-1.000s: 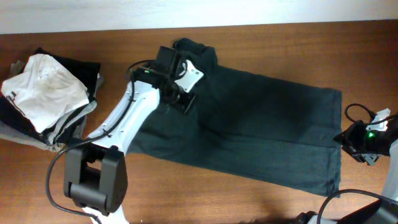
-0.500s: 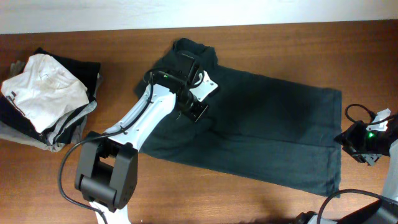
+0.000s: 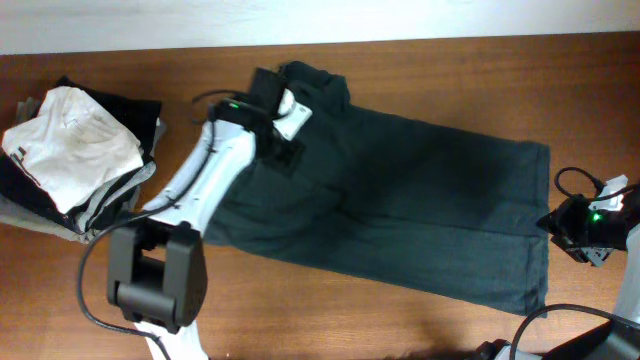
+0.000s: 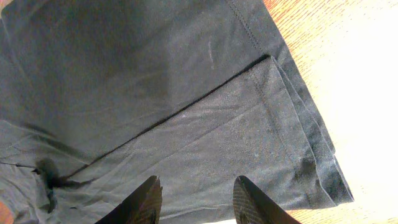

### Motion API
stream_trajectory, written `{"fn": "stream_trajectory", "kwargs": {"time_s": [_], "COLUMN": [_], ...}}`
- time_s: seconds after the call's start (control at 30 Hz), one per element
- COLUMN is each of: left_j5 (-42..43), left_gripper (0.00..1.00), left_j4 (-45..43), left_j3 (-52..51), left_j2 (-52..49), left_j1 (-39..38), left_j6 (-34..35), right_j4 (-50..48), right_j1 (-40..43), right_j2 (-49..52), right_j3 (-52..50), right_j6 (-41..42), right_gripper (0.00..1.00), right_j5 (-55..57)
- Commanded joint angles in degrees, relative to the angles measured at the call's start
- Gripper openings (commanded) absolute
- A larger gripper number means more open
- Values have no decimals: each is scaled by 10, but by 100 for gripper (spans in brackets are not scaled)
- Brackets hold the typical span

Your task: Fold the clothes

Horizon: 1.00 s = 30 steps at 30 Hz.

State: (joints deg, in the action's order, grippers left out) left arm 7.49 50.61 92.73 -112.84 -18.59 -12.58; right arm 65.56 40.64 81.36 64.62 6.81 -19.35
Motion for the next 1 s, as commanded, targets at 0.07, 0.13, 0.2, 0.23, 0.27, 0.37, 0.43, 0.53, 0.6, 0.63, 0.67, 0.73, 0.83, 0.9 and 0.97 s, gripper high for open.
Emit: {"fn": "stream_trajectory", "kwargs": {"time_s": [0.07, 0.13, 0.2, 0.23, 0.27, 0.37, 0.43, 0.53, 0.6, 0.63, 0.67, 0.73, 0.83, 0.9, 0.97], "left_j5": [19, 23, 40, 44, 41, 41, 41, 41, 42, 42, 42, 43, 43, 40, 39], "left_gripper": [57, 42, 24, 20, 21, 55, 67, 74, 75, 75, 76, 76, 74, 70, 68], "left_j4": [5, 12, 15, 14, 12, 13, 8, -26, -50, -65, -79, -112, -165, -160, -104], "left_j3": [11, 11, 11, 12, 18, 89, 145, 241, 260, 267, 272, 273, 273, 273, 273], "left_j2": [-38, -61, -76, -78, -78, -78, -80, -99, -110, -117, -128, -155, -196, -220, -223], "left_j1": [42, 54, 65, 68, 71, 73, 73, 73, 73, 73, 73, 73, 73, 73, 73], "left_j6": [-4, -3, -3, -3, -7, -19, -34, -38, -38, -38, -38, -38, -35, -33, -34], "right_j4": [-1, -1, -2, -3, -9, -42, -70, -102, -106, -106, -105, -106, -113, -122, -115], "right_j1": [2, 2, 2, 2, 2, 2, 2, -23, -48, -68, -90, -133, -178, -200, -209], "right_j2": [-9, -9, -9, -9, -9, -9, -9, -9, -8, -7, -5, -3, -3, -3, -2], "right_j3": [5, 5, 5, 5, 5, 6, 6, 14, 28, 41, 56, 86, 108, 110, 110], "right_j6": [-6, -6, -6, -6, -6, -6, -6, -12, -29, -36, -36, -35, -34, -31, -15], "right_gripper": [42, 42, 42, 42, 42, 42, 42, 46, 50, 52, 55, 57, 57, 59, 59], "right_j5": [5, 5, 5, 5, 4, -37, -81, -117, -112, -101, -81, -59, -56, -54, -26]}}
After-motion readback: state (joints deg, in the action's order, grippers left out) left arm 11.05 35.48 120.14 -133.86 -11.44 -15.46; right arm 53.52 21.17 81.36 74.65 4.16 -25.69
